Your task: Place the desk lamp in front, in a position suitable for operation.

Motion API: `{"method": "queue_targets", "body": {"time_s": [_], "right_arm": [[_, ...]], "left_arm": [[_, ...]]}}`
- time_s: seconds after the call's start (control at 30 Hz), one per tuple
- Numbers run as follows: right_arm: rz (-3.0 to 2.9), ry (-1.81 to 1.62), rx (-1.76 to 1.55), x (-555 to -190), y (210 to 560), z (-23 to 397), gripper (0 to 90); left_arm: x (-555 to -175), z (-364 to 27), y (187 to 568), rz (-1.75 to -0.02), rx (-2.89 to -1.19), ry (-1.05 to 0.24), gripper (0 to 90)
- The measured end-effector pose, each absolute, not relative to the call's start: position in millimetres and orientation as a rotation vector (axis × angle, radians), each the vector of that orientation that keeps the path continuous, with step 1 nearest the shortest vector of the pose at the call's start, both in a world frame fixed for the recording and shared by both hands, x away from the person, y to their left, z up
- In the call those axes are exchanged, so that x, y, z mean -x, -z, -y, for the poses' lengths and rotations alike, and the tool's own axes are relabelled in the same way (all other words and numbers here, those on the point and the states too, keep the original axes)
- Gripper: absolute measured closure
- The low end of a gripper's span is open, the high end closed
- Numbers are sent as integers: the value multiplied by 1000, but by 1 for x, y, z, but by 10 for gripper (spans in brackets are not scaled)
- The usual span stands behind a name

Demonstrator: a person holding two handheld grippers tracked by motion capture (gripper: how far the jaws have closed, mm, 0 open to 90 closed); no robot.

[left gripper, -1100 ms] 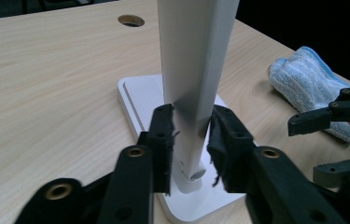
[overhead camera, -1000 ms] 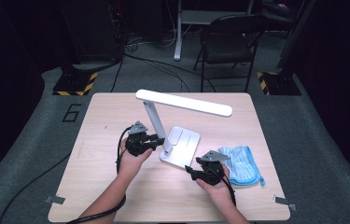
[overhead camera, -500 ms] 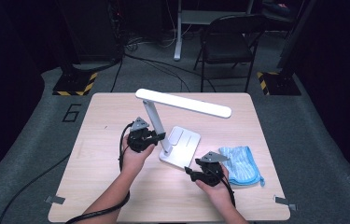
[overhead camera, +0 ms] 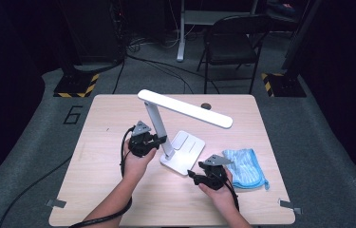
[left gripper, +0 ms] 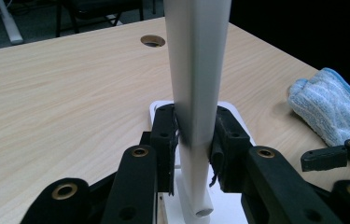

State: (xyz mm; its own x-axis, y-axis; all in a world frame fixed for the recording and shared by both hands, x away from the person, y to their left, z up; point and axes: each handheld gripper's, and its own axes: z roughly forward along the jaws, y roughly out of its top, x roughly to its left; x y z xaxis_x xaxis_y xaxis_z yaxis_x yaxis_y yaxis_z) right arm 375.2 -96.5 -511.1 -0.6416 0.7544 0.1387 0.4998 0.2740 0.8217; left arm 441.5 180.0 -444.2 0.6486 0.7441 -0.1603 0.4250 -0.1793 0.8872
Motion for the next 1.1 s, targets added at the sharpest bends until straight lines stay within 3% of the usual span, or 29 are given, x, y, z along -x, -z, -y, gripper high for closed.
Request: {"method": "queue_targets", "body": {"time_s": [1.1], "right_arm": [[-2366,-1328,-1067,-346,514,69,383]], "left_arm": [[-387,-216,445,-989,-1790,-364,744]]}}
